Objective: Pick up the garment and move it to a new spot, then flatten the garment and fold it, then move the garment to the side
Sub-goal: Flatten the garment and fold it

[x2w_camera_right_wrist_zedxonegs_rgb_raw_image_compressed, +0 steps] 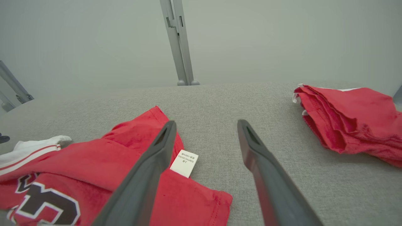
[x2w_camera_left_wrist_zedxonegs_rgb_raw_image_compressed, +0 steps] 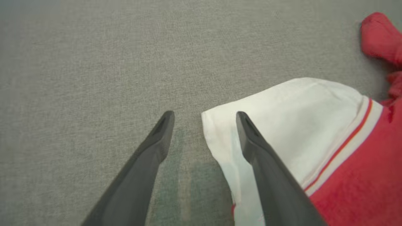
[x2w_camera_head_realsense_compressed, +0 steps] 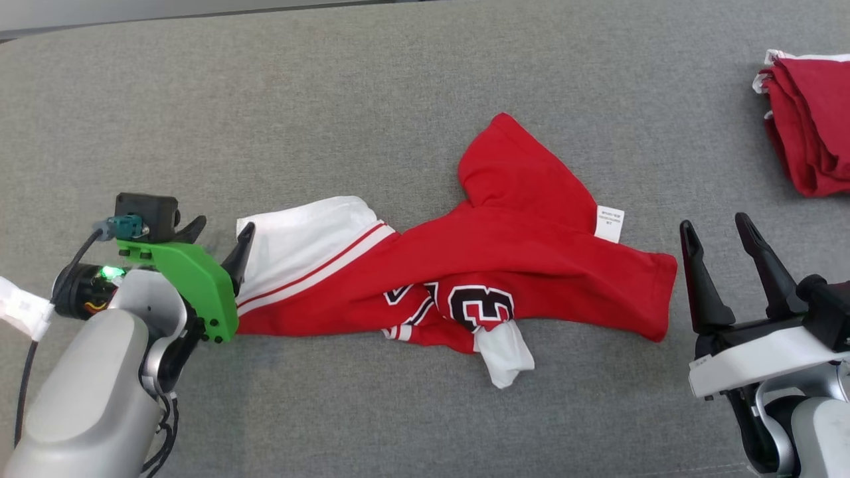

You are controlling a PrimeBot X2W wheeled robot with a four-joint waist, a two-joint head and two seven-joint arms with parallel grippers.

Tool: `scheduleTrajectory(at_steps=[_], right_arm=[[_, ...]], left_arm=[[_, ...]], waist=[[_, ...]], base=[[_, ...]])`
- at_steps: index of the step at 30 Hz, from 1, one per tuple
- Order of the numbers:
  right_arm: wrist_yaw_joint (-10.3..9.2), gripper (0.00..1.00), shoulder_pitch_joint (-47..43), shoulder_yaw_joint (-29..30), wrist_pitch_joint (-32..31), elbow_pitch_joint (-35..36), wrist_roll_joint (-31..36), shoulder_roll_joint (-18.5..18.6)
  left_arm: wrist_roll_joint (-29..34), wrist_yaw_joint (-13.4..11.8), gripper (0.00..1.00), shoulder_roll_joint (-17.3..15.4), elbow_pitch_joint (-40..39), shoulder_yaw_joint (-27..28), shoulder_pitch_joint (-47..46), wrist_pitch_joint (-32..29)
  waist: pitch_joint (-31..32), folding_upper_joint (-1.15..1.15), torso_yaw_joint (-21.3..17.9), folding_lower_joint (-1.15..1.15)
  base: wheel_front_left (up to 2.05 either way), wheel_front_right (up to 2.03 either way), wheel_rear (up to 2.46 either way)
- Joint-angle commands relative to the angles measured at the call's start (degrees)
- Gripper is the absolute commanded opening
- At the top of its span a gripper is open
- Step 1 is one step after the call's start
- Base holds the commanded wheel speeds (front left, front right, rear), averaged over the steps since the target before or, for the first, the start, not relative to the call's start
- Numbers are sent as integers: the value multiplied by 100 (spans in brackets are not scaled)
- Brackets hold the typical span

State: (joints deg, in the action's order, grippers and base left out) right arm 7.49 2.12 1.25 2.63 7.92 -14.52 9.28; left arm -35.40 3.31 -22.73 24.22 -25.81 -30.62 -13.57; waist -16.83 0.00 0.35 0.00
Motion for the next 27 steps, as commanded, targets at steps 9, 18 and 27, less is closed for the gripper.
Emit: scheduleTrajectory(at_steps=[9,18,27], right_arm=[[0,100,187,20,103,-459,-115,132],[0,100,484,-419,-1,-1605,-396,522],[0,0,966,-981,53,-2623,-677,731]], left_arm=[[-257,351,0,115,1230,-300,-492,-231],[-299,402,0,168,1639,-598,-695,-11],[-328,394,0,172,1737,-619,-699,662]], waist=[[-399,0,-274,0],[-545,0,-160,0],[-572,0,-19,0]], base=[[0,0,0],[0,0,0],[0,0,0]])
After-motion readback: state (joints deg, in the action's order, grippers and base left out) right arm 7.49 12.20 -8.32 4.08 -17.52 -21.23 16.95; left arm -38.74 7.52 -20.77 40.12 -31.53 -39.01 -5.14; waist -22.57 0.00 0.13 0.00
